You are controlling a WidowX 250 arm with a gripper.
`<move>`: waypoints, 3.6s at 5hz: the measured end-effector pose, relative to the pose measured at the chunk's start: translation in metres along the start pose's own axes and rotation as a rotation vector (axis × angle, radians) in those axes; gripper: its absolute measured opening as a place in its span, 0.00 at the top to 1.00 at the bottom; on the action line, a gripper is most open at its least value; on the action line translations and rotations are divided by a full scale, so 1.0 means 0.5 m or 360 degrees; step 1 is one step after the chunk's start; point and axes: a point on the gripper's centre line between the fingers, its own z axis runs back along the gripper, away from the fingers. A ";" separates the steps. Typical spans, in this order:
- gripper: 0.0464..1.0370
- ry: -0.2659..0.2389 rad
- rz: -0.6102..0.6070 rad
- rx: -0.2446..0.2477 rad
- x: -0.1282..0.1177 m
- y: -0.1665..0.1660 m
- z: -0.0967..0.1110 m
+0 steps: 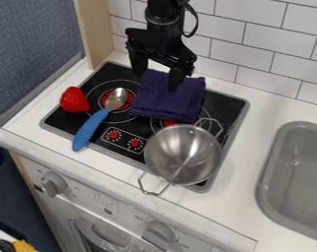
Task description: Moving the bell paper into the top of the towel
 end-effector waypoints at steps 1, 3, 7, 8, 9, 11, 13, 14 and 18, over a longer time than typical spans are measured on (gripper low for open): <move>0.04 0.0048 -0.0005 -0.0014 -0.011 -0.006 -0.018; 0.04 0.0009 0.0175 -0.0059 -0.052 0.093 0.017; 0.04 0.0451 0.0355 -0.0013 -0.136 0.254 -0.108; 0.04 0.0524 0.0388 -0.0053 -0.151 0.247 -0.129; 0.07 0.0521 0.0431 -0.0061 -0.152 0.251 -0.131; 0.27 0.0449 0.0429 -0.0088 -0.148 0.239 -0.129; 0.27 0.0232 0.0191 -0.0107 -0.070 0.130 -0.053; 0.27 0.0137 -0.0036 -0.0162 0.005 0.036 -0.040; 0.03 0.0176 -0.0203 -0.0207 0.040 -0.060 -0.078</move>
